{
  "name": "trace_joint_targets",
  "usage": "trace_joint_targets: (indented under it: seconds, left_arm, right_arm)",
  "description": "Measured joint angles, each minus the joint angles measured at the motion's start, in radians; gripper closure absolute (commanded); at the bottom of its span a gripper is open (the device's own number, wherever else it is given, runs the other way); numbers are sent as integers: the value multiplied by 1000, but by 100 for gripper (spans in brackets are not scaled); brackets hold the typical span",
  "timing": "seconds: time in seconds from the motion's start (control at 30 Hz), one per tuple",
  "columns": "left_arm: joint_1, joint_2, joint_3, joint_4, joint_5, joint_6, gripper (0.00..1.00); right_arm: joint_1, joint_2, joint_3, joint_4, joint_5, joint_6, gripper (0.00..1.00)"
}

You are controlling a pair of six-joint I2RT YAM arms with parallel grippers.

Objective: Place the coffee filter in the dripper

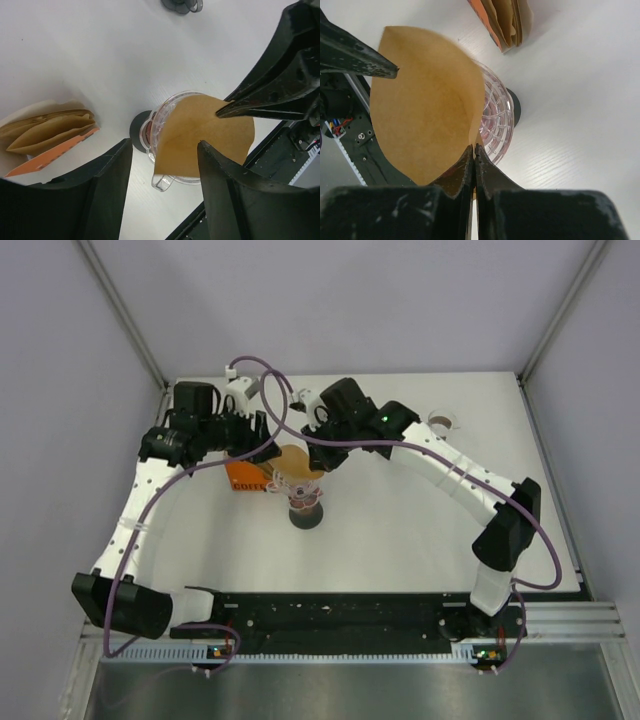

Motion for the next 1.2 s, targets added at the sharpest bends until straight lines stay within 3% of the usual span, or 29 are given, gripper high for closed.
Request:
trace_joint_targets:
  seconds: [0.17,0.4,0.53,0.7,0.97,1.1,1.2]
  left_arm:
    - [-2,-2,20,16,26,-27,40]
    - [-89,39,-2,15,-116,14,61]
    - [-100,47,-13,15,-161,42,64]
    - [-106,45,-35,15,-178,68,72]
    - [-110,35,-79,18,-193,87,76]
    - [-114,25,-80,32,-191,93,74]
    - [-115,14,-80,39,-188,96,73]
  right_arm:
    - [0,0,0,8,-4,-11,100]
    - [0,0,0,10,-4,-11,100]
    - [0,0,0,10,-4,-11,100]
    - [0,0,0,20,8,-14,75]
    - [0,-10,-1,74,64,-32,52]
    - [0,-49,-19,130,96,-59,55]
    - [0,-122,-93,213,87,-83,74]
